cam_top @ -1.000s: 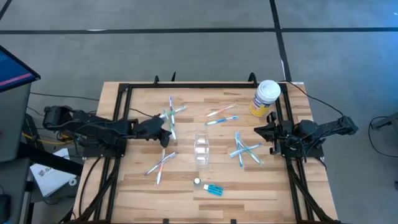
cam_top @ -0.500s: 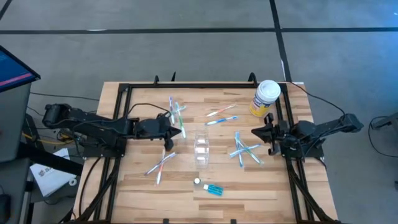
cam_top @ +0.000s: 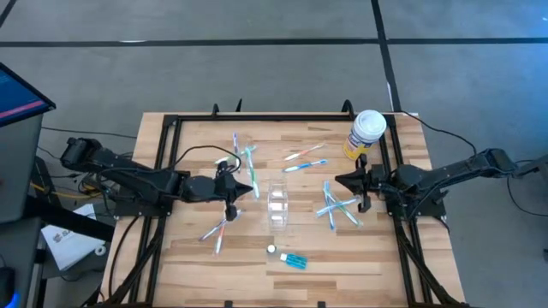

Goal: Pick & Place toothbrushing station
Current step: Put the top left green toothbrush into the transparent organizer

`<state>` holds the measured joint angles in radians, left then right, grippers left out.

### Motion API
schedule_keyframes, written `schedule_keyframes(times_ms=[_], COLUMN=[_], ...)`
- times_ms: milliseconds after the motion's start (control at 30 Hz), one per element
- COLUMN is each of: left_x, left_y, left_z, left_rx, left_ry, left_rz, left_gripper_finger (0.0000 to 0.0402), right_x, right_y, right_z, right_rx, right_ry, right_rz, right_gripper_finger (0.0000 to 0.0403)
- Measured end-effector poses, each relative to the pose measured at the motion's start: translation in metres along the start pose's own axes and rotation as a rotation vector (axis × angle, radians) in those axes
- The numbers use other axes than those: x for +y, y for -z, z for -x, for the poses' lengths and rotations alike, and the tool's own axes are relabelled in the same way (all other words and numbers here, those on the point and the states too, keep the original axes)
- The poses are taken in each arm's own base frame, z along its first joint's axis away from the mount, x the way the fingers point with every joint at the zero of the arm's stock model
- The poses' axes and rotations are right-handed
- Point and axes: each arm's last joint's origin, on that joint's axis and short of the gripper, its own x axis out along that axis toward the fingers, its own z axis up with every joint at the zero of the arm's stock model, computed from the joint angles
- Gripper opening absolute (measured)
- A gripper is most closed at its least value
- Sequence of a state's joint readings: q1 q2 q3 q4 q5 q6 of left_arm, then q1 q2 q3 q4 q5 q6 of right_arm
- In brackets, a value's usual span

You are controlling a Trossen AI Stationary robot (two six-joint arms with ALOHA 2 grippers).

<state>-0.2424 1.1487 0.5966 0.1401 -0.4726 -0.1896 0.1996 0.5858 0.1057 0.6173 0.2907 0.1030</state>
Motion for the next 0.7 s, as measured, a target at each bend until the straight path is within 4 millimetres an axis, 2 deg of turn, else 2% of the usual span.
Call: schedule_keyframes(times_ms=[200,500,700], left_x=[-0.017,-0.039,-0.049], left_y=[-0.005,-0.017,-0.024], left_z=[-0.006,-0.035,-0.050], left_rx=[-0.016,0.005,0.005], left_ry=[0.002,0.004,0.006], left_rz=[-0.063,-0.173,-0.187], left_gripper_finger=[0.0000,0.0000,0.0000], right_x=[0.002,0.006,0.008], right_y=[-0.004,-0.002,-0.003], right_z=[-0.022,-0.058,-0.077], right_rx=[0.023,0.108,0.137], right_ry=[-0.045,-0.072,-0.117], right_rz=[0.008,0.025,0.026], right_gripper_finger=[0.0012,0.0012,0.0012])
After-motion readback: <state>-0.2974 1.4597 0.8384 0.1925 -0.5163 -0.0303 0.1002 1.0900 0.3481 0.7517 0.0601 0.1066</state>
